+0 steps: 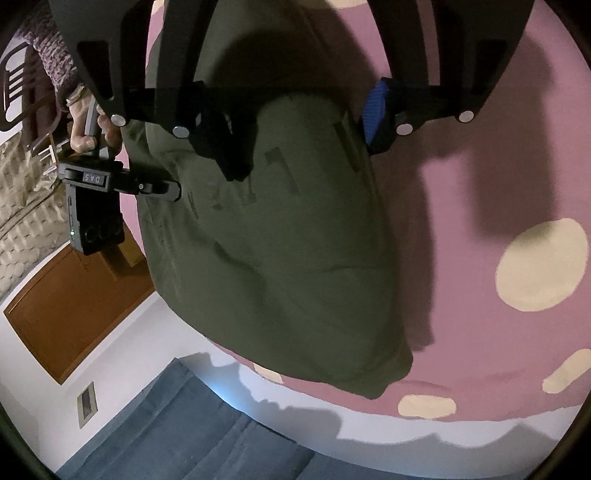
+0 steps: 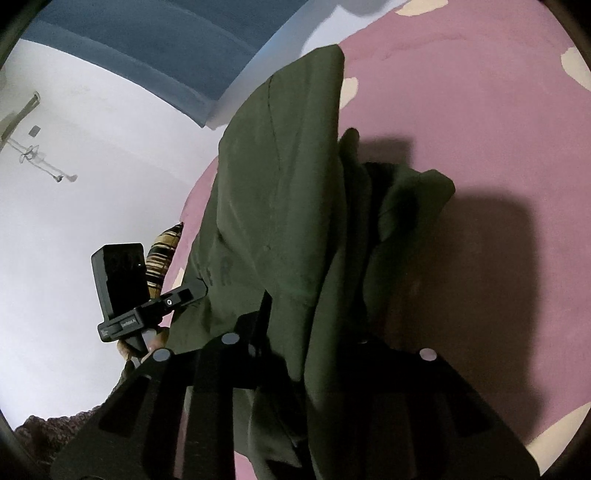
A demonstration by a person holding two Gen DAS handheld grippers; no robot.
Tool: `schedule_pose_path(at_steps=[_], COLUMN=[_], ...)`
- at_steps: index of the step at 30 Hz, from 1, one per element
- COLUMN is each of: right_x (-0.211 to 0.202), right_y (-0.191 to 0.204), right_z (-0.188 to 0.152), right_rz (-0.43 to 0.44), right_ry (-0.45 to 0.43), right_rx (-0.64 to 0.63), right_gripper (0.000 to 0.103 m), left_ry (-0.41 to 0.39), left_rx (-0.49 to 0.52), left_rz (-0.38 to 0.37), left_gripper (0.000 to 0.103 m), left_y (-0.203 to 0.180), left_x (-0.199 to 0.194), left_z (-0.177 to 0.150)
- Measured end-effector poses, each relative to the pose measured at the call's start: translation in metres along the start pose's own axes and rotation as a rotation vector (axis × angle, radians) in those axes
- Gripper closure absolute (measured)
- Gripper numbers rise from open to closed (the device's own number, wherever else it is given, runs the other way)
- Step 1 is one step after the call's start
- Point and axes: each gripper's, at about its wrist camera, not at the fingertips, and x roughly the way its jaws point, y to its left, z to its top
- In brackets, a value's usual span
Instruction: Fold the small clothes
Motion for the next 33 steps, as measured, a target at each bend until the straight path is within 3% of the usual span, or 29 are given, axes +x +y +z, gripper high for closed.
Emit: schedule_pose_path(at_steps=[11,18,28,31,33], right_x=[0.056,0.102,0.103,0.101,0.105], right_y=[0.016,0.013,-0.006,-0.012,-0.013], right_z=[0.017,0.025,0.023,0.024,0.026], right_rz=[0.074,0.095,0.123,0.136,0.128], right_ry=[0.05,0.108,0.127,0.139,0.146], right_rx=[-0.005,0.007,0.042,0.064,0.082], right_gripper=[0.081,0.081,0.08,0.071,0.056], left_ry=[-0.058,-0.065,-0.082,-0.099,-0.109], left_rx=[-0.047,-0.112,-0.129,-0.139,-0.138], left_rz=[0.094,0.138,0.117,0.111,0.11], left_gripper=[0.043,0.043,0.041,0.037,0.033], left_y=[0.042,0.083,0.102,0.103,0.102], left_x=[-0.056,-0.071,-0.069,-0.072,-0.075], left_z=[0.008,0.006,-0.013,-0.016,-0.019])
